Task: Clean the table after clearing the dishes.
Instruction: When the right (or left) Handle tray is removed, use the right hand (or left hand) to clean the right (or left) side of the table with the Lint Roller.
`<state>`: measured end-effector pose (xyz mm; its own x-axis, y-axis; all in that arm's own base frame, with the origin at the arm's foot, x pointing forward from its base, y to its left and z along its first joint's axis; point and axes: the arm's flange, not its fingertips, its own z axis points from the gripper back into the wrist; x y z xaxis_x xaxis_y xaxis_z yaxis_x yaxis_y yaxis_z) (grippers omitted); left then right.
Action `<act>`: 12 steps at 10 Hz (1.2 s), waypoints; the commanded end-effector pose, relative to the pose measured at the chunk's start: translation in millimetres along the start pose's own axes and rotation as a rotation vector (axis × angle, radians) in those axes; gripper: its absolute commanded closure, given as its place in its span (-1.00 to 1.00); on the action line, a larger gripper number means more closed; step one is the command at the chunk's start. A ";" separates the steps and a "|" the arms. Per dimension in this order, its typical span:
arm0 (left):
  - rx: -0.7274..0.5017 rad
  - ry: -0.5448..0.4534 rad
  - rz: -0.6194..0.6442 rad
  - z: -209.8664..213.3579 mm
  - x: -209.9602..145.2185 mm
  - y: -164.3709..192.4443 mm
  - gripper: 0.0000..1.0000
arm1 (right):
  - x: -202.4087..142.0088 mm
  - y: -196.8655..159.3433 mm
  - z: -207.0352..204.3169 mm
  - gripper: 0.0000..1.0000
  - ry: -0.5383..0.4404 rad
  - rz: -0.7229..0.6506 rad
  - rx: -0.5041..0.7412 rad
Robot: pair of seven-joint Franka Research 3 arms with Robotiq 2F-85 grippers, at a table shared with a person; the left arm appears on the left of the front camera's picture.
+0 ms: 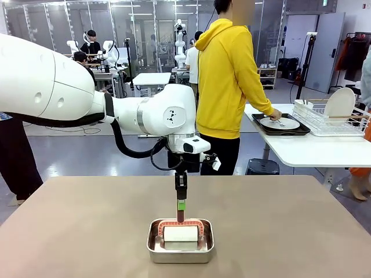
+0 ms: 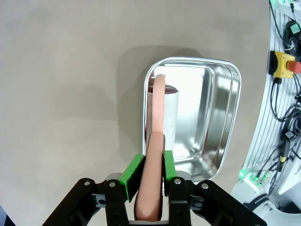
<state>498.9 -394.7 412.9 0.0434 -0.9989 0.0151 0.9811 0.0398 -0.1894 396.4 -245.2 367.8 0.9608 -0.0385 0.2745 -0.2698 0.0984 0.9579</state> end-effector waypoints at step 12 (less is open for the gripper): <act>0.182 -0.283 0.697 135.3 -83.3 -96.3 1.00 | -3.0 4.6 -1.5 -1.00 0.001 0.005 -0.001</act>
<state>432.4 -330.3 565.9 0.5988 -0.7885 0.1403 0.8003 0.5960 -0.0658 396.2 -245.5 367.9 0.9607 -0.0392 0.2747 -0.2698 0.0988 0.9578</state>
